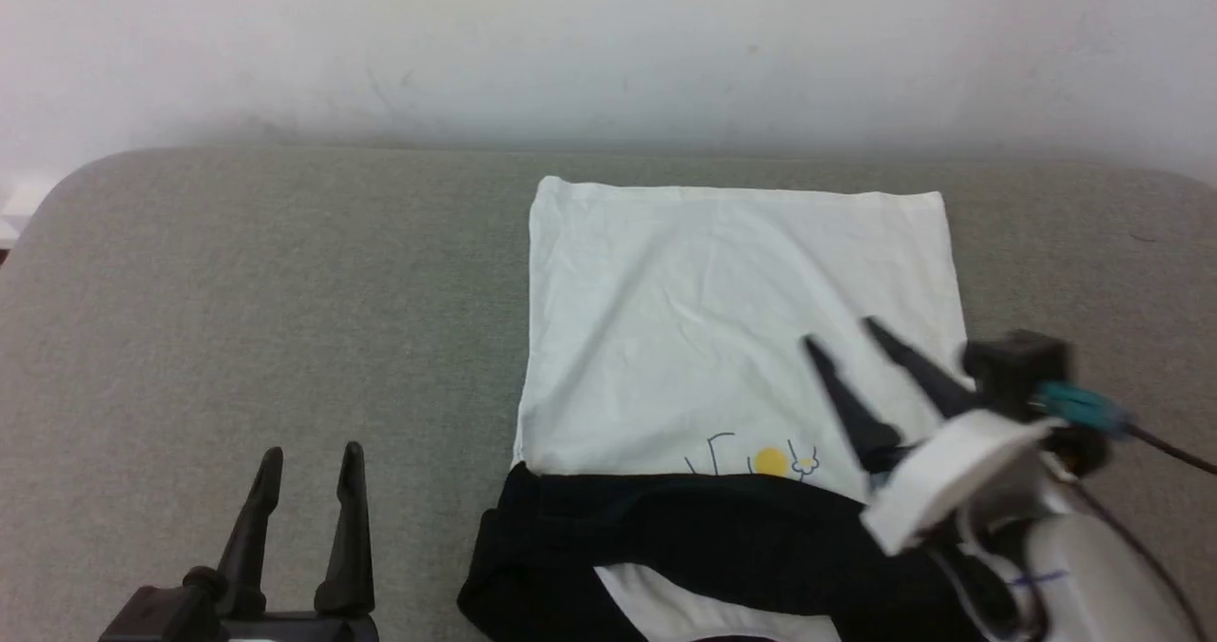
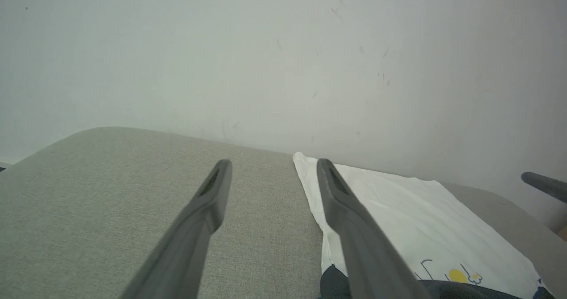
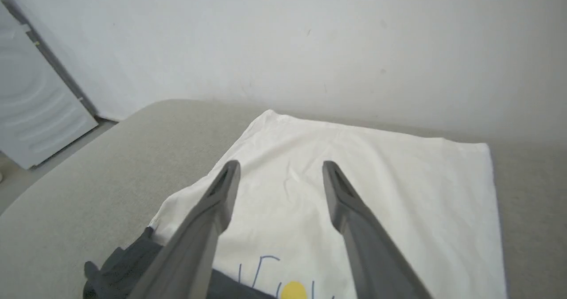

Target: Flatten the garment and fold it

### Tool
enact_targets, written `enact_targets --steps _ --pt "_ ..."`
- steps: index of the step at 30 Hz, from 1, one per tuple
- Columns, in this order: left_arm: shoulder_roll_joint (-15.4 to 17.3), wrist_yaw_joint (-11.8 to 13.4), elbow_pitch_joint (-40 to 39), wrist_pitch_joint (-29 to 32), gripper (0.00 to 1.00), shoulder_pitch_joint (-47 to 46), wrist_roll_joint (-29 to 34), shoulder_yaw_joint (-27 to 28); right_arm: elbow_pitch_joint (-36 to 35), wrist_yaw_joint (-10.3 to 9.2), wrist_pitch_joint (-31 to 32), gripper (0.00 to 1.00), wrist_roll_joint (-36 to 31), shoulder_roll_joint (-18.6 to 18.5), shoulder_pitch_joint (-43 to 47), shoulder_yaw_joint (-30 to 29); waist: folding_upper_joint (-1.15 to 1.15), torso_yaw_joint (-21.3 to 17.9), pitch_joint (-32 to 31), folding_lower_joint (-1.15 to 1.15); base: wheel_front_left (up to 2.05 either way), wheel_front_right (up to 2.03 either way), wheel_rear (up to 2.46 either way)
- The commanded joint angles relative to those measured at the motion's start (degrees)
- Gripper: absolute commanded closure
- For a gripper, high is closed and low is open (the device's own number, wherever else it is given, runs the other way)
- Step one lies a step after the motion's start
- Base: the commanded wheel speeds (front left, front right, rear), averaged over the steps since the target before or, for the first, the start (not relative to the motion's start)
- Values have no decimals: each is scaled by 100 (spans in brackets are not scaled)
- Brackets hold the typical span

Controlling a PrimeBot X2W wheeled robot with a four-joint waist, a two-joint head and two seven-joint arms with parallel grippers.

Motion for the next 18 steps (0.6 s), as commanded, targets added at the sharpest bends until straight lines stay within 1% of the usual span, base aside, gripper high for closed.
enact_targets --steps 1,6,8,10,13,18 --pt "27 2 -31 -6 0 -71 4 -18 -121 -3 -37 0 -100 35 150 -126 0 -112 -10 0 0 0 0" --pt "-19 -52 -63 -118 0 -75 -107 -68 -1231 -3 -260 0 -690 435 940 -1692 0 -326 -23 0 0 0 0" --pt "-36 -25 -65 -220 0 -63 -52 -75 -1579 -3 -394 0 -835 524 1212 -2128 0 -400 -34 0 0 0 0" --pt "24 29 -14 -297 0 -19 146 -80 -1775 -3 -562 0 -955 551 1467 -2436 0 -471 -45 0 0 0 0" --pt "100 130 148 -365 0 91 438 -109 -1741 -3 -867 0 -1062 556 1807 -2643 0 -558 -72 0 0 0 0" --pt "74 223 339 -449 0 244 567 -130 -1503 -3 -1220 0 -1104 558 2067 -2605 0 -642 -96 0 0 0 0"
